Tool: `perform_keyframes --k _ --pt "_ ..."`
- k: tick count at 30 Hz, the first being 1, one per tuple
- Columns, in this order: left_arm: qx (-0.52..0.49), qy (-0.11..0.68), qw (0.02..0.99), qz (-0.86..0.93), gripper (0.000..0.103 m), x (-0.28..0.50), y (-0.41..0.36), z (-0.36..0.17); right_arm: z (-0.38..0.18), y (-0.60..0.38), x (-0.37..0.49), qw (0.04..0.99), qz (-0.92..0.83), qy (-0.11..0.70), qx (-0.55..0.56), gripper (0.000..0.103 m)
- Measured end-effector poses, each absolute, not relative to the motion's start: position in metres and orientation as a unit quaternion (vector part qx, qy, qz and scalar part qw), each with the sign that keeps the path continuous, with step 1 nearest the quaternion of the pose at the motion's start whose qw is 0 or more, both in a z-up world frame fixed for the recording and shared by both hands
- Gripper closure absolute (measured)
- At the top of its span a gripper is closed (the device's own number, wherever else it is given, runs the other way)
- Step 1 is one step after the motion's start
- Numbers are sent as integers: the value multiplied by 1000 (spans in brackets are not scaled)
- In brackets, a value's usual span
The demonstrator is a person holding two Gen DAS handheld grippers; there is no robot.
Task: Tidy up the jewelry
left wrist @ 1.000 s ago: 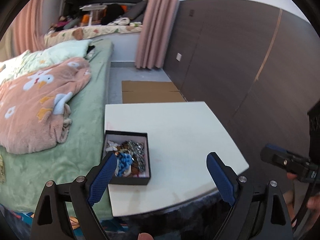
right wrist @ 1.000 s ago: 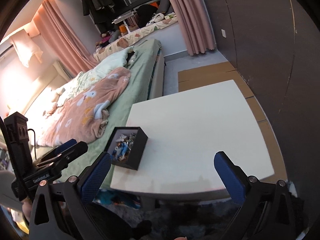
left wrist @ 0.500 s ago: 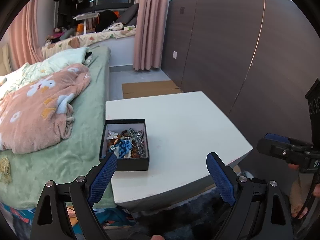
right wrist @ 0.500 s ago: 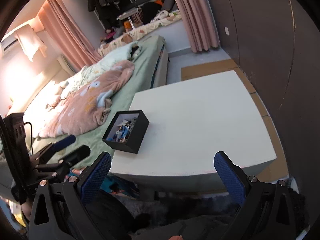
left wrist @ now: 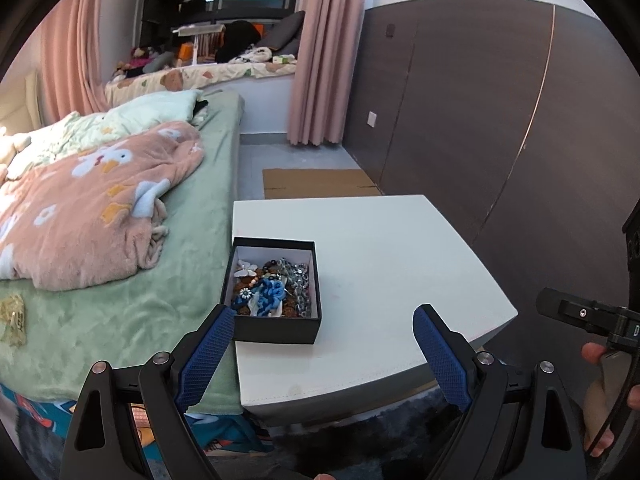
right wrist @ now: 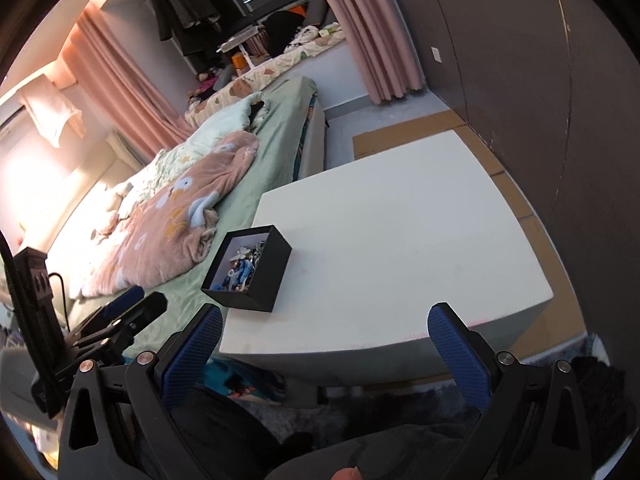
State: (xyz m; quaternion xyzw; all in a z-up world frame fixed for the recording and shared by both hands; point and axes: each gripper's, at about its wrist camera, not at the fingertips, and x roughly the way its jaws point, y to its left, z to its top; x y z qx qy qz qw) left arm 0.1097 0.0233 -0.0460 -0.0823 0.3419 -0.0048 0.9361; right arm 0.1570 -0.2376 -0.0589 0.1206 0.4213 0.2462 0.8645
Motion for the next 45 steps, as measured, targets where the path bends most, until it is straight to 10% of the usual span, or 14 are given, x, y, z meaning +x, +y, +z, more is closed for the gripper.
perform_keyframes --k 45 --pt "-101 335 937 -12 12 103 36 -46 -53 -241 148 881 206 416 91 0"
